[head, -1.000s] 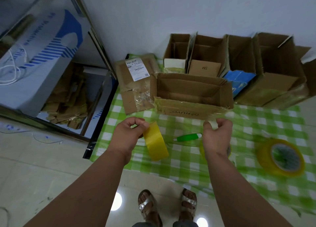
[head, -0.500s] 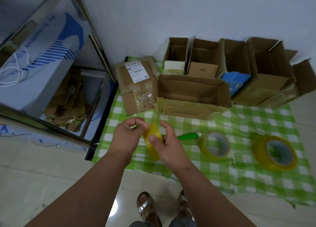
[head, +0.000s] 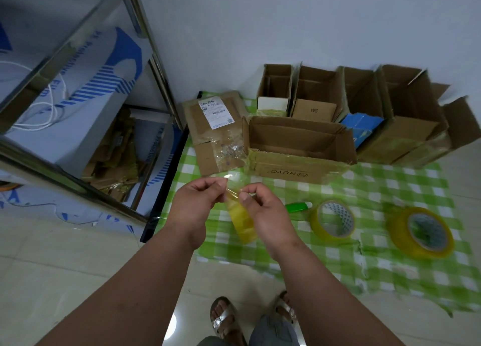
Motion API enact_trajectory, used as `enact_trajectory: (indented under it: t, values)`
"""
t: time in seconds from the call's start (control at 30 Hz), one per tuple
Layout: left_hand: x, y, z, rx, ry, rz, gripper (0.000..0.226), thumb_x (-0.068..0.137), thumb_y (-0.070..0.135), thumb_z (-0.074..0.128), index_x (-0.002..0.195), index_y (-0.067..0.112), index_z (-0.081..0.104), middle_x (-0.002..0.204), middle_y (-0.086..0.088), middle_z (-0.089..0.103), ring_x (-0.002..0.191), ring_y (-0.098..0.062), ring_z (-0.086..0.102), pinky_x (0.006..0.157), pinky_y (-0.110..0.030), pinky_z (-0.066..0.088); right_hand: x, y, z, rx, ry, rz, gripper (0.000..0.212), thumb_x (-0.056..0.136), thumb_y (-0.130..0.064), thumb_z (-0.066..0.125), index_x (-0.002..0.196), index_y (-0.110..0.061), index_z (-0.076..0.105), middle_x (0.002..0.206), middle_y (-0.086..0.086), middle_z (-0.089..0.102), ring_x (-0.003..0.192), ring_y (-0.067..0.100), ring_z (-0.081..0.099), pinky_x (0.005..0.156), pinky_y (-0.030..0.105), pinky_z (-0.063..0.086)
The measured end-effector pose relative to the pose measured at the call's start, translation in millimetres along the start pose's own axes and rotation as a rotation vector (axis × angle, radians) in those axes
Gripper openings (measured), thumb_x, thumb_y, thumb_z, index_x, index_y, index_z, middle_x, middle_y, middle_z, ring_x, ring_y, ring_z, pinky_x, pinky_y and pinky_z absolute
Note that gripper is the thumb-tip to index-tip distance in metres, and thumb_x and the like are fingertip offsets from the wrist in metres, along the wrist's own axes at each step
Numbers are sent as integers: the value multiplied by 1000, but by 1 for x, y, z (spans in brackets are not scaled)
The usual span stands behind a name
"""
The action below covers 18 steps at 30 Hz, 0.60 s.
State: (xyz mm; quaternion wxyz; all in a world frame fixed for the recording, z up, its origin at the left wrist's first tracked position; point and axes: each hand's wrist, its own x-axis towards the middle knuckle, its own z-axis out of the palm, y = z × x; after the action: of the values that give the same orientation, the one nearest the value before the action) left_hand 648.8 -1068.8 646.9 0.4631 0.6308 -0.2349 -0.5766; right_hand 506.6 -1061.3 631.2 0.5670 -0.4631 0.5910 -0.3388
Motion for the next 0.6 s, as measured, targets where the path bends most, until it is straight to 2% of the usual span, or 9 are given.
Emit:
enact_trajectory:
  t: [0.03, 0.07, 0.13, 0.17, 0.23, 0.37, 0.43, 0.5, 0.6]
  values:
    - [-1, -1, -1, 11, 5, -14, 7, 87, 16, 72, 92, 18, 75, 68, 3, 70, 66, -7, 65, 88, -34, 49, -2, 0, 0, -14, 11, -9, 11, 97, -27, 58, 86, -29, 62, 76, -2, 58, 55, 3, 45, 50, 17, 38]
    - [-2, -2, -2, 28, 5, -31, 19, 87, 16, 71, 106, 19, 73, 70, 3, 71, 72, -10, 66, 96, -37, 48, -3, 0, 0, -24, 14, -16, 12, 97, -27, 58, 85, -28, 61, 75, -2, 57, 55, 2, 44, 50, 15, 37]
    - [-1, -4, -6, 51, 4, -53, 52, 89, 14, 69, 138, 24, 53, 70, 3, 72, 82, -15, 67, 105, -40, 44, -6, 3, -3, -37, 1, -18, 15, 97, -27, 58, 83, -27, 61, 75, -3, 55, 56, 0, 44, 51, 13, 38]
    - [-1, -4, -8, 71, 8, -43, 58, 91, 13, 68, 141, 30, 46, 70, 2, 71, 84, -16, 67, 105, -40, 44, -8, 4, -3, -40, -10, -15, 15, 97, -26, 58, 82, -28, 60, 75, -4, 55, 56, 0, 44, 51, 12, 38]
    - [-2, -3, -8, 127, 18, 0, 47, 93, 9, 63, 125, 40, 49, 71, -2, 68, 80, -17, 65, 99, -39, 47, -8, 4, -4, -52, -30, -21, 17, 97, -24, 59, 80, -29, 60, 71, -8, 52, 54, -2, 43, 51, 11, 38]
    - [-6, 0, 0, 219, -20, 36, 22, 92, 6, 58, 91, 27, 66, 75, -3, 58, 75, -15, 55, 85, -34, 48, -4, 3, -3, -78, -58, -49, 21, 97, -21, 58, 78, -30, 59, 66, -12, 50, 52, -2, 41, 50, 11, 36]
    - [-7, 1, 3, 249, -37, 40, 15, 87, 10, 68, 92, 24, 69, 81, -1, 57, 77, -13, 56, 78, -24, 49, -1, 3, -3, -107, -75, -92, 22, 96, -19, 59, 77, -30, 58, 64, -14, 51, 55, -1, 42, 52, 12, 36]
    - [-7, 1, 5, 321, -29, 44, 18, 82, 9, 75, 93, 23, 70, 81, 2, 59, 74, -8, 58, 65, -14, 46, 4, 3, -4, -157, -94, -134, 25, 96, -17, 59, 76, -33, 57, 65, -16, 52, 58, -2, 44, 55, 13, 36]
    - [-6, 2, 8, 404, 51, 60, 11, 84, 10, 73, 86, 20, 71, 79, 2, 64, 74, -8, 59, 60, -14, 44, 11, 3, -5, -260, -101, -166, 28, 95, -18, 60, 76, -39, 56, 67, -16, 53, 60, -3, 46, 56, 13, 35]
